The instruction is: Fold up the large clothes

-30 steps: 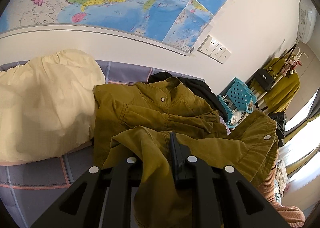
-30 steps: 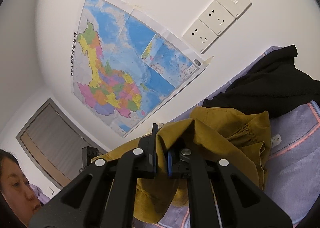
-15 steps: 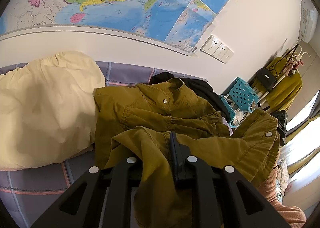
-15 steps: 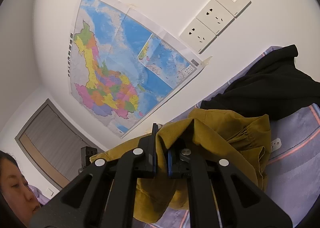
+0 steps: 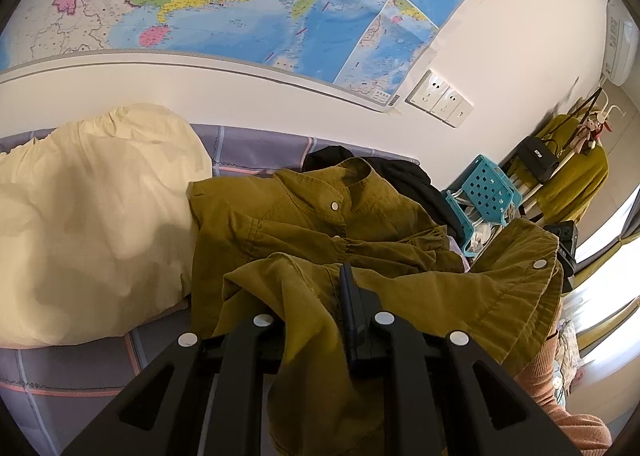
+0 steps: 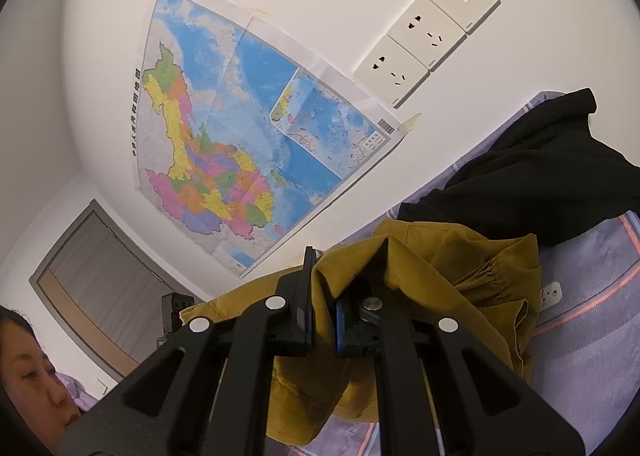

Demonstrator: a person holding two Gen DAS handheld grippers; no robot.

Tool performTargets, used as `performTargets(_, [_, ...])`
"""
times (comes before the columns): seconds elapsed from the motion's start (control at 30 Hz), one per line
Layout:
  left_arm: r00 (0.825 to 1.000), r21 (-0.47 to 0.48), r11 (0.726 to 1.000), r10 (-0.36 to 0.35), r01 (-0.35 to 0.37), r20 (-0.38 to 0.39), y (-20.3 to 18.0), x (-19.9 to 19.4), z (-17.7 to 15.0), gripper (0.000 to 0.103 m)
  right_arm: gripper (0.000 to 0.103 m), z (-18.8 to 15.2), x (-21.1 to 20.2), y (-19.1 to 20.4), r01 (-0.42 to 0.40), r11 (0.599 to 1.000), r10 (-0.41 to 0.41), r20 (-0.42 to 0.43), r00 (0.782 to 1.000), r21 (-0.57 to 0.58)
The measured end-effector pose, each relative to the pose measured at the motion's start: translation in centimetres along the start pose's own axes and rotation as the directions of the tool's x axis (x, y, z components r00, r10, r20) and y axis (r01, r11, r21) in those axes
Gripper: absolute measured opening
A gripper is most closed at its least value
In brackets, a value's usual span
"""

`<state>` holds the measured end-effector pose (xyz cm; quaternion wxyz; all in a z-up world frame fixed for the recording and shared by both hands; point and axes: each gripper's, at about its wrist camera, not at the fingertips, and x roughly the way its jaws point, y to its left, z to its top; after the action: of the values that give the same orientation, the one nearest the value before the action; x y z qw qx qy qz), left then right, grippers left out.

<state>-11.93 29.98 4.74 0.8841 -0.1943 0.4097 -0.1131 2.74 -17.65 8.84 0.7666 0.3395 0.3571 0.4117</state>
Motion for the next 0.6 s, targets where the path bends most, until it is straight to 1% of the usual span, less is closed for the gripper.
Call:
performTargets(0.23, [1.000,-0.004,1.000,0.005,-0.005,0.001,-0.03,0.16,0.03,0.015,0.008,0.30,0.41,-0.28,0.008,1.000,-0.008,-0.001,1.000,0.003])
performTargets(0.6, [0.999,0.014,0.999,0.041,-0.041,0.002,-0.30,0.85,0.27,0.015,0.008,0.21,0.61,-0.51,0.014,1.000,-0.014,-0.001,1.000,0.015])
